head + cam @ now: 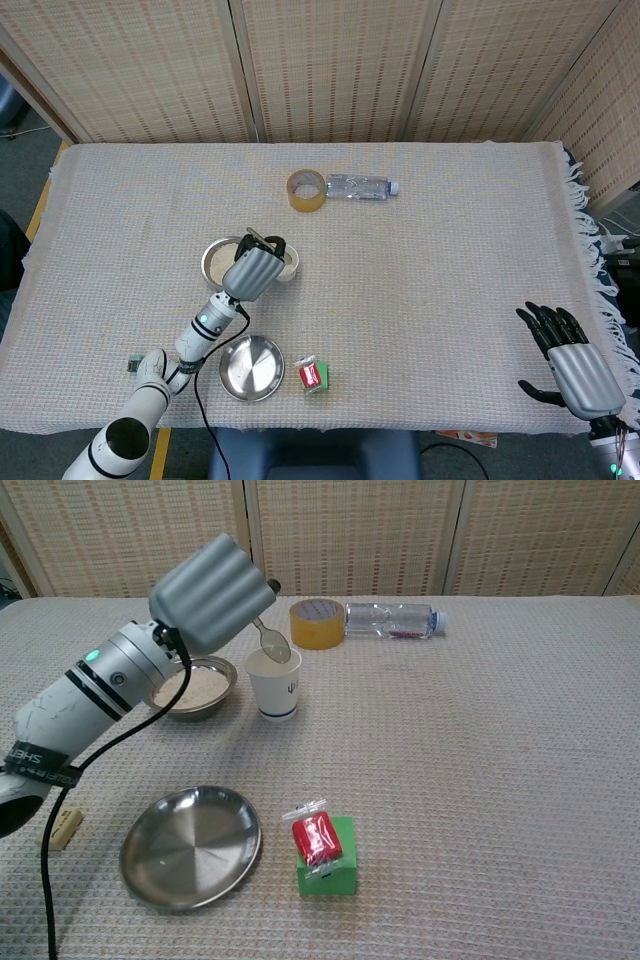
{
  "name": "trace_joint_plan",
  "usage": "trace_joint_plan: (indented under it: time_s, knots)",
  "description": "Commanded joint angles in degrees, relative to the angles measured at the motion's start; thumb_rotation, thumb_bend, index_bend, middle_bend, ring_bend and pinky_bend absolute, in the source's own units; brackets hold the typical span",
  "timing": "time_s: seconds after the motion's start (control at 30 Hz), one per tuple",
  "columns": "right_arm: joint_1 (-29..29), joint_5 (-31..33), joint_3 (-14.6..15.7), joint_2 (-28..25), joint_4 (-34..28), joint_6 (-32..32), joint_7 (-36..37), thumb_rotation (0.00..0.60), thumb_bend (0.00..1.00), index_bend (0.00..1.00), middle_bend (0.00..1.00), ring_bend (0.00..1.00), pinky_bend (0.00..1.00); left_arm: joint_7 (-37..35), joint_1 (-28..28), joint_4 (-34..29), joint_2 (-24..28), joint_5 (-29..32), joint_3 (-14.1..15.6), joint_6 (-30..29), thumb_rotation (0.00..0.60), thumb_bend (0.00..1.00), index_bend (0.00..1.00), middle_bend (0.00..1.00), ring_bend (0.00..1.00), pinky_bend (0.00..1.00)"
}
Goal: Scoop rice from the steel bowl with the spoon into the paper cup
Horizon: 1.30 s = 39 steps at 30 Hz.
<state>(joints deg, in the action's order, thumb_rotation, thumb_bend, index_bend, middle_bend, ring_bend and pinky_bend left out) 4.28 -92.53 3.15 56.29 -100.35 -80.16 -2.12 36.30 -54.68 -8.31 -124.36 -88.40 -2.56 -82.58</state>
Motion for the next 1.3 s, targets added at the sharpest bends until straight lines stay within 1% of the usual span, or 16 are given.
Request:
trace_joint_plan:
  time_s: [0.03,0.1,0.2,0.3,0.4,0.43,0.5,0.53,0.63,0.73,0.83,1.0,1.13,1.2,1.3]
  knots:
    - [0.0,0.1,0.0,0.0,0.0,0.1,0.1,0.6,0.07,0.0,0.0,0.0,0.0,-1.5,-0.4,-0.4,0.4,1.3,-1.4,-0.4,0.6,0.4,0.76,1.0,1.0,1.0]
    - [0.1,0.1,0.0,0.0,0.1,0.1,0.1,0.6,0.07,0.0,0.0,0.0,0.0,-2.2,-0.7,-0.6,0.9,2.0,-2.2,-1.0,0.6,0.4,0.76,1.0,1.0,1.0]
    - [0.1,0.2,-0.1,0.0,0.2,0.2,0.4,0.6,0.07,0.0,0.0,0.0,0.0,-4.1,-0.8,-2.2,2.0,4.0,-4.3,-1.3,0.6,0.4,0.76,1.0,1.0,1.0]
    - [0.3,0.2,-0.2,0.0,0.3,0.4,0.5,0.6,0.07,0.0,0.0,0.0,0.0,-6.6,0.2,-6.7,4.1,6.0,-6.2,-0.2,0.6,0.4,0.76,1.0,1.0,1.0]
    - [0.4,0.1,-0.2,0.0,0.5,0.5,0.7,0.6,0.07,0.0,0.0,0.0,0.0,-8.7,2.8,-15.7,8.0,7.3,-7.1,0.8,0.6,0.4,0.76,1.0,1.0,1.0]
    - [0.4,0.1,-0.2,0.0,0.4,0.4,0.8,0.6,0.07,0.0,0.0,0.0,0.0,-9.3,4.3,-21.3,10.3,7.9,-7.1,1.6,0.6,0.4,0.76,1.0,1.0,1.0]
    - [0.3,-0.1,-0.2,0.0,0.4,0.2,0.9,0.6,0.07,0.0,0.0,0.0,0.0,-8.8,6.9,-31.3,14.9,8.3,-6.4,2.6,0.6,0.4,0.77,1.0,1.0,1.0]
    - [0.3,-0.2,-0.2,0.0,0.4,0.1,0.9,0.6,0.07,0.0,0.0,0.0,0.0,-7.4,8.6,-38.3,18.3,8.5,-5.5,3.1,0.6,0.4,0.77,1.0,1.0,1.0]
    - [0.3,-0.4,-0.1,0.0,0.3,0.0,0.9,0.6,0.07,0.0,0.0,0.0,0.0,-3.1,12.0,-53.6,25.8,8.7,-3.3,3.8,0.6,0.4,0.77,1.0,1.0,1.0]
    - [0.2,-0.8,0.1,0.0,0.2,-0.2,1.0,0.6,0.07,0.0,0.0,0.0,0.0,-0.5,14.5,-64.0,30.9,8.9,-1.4,4.4,0.6,0.4,0.77,1.0,1.0,1.0]
    - [0.0,-1.2,0.2,-0.1,0.2,-0.5,1.1,0.6,0.07,0.0,0.0,0.0,0.0,0.3,16.6,-71.7,34.6,9.7,0.5,5.7,0.6,0.4,0.77,1.0,1.0,1.0]
    - [0.1,-1.5,0.4,-0.1,0.3,-0.3,1.2,0.6,0.07,0.0,0.0,0.0,0.0,0.4,18.9,-79.8,38.5,10.8,3.5,8.7,0.6,0.4,0.77,1.0,1.0,1.0]
    - [0.1,-1.9,0.6,-0.1,0.2,-0.3,1.1,0.6,0.07,0.0,0.0,0.0,0.0,-0.1,19.4,-85.6,40.6,13.2,5.4,13.7,0.6,0.4,0.77,1.0,1.0,1.0]
    - [0.1,-2.0,0.7,-0.1,0.2,-0.2,1.0,0.6,0.07,0.0,0.0,0.0,0.0,0.5,19.3,-86.5,40.3,14.1,5.8,15.6,0.6,0.4,0.77,1.0,1.0,1.0]
    - [0.1,-2.0,0.7,0.0,0.0,-0.2,0.4,0.6,0.07,0.0,0.0,0.0,0.0,3.1,18.9,-86.1,38.2,15.6,6.3,18.2,0.6,0.4,0.77,1.0,1.0,1.0]
